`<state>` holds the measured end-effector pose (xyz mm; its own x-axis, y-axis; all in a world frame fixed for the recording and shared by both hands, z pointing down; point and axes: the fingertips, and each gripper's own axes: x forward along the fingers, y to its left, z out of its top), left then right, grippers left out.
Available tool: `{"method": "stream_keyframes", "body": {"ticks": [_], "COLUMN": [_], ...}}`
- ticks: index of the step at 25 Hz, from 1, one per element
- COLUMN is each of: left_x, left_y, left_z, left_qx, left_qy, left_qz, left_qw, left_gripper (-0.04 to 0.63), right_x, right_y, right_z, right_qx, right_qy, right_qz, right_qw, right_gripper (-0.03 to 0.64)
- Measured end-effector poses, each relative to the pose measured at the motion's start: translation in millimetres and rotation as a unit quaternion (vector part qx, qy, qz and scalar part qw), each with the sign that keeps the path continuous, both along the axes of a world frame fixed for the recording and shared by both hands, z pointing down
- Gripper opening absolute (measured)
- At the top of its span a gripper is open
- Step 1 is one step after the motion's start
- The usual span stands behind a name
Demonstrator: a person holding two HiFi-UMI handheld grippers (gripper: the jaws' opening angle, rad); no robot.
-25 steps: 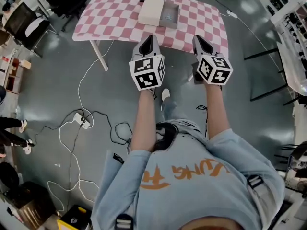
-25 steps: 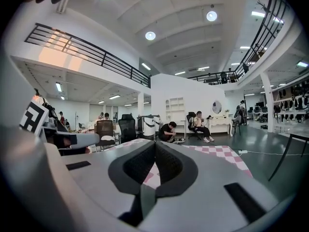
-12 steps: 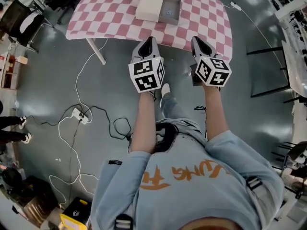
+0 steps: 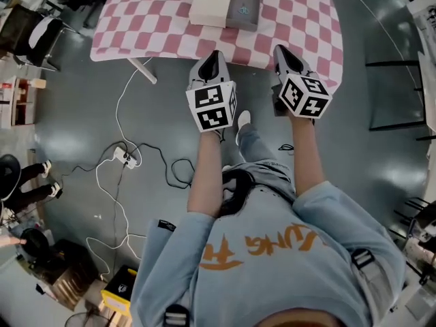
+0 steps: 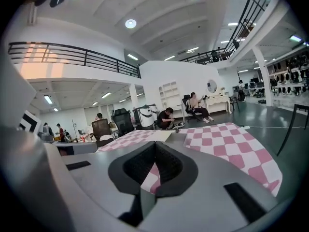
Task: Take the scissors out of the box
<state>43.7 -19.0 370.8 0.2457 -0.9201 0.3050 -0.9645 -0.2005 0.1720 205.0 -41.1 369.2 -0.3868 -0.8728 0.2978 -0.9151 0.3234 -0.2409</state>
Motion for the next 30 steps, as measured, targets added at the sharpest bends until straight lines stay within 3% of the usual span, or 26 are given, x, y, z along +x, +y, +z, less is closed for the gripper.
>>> {"method": "stream_keyframes", "body": {"ticks": [18,30], "left_x": [41.6,52.8], "left_y": [-155.2,-187.1], "left_z": [7.9,12.4], "left_qx": [-0.014,-0.015], "left_qy": [-0.025,-0.036], "left_qz": [-0.011,-0.011], "left_qw": [0.9995,0.9992], "left_gripper": [0.02,0.02], "right_x": [36.5,59.1], "right_y": [-165.2,-195.5], "right_z": [21.7,36.8], "right_qx": [-0.026,-0.04], "right_qy": [-0.049,-0.07], "right_qz": [-0.015,-0.004], "right_qw": [0.998,0.997], "right_gripper": [-0.002,-0.002]}}
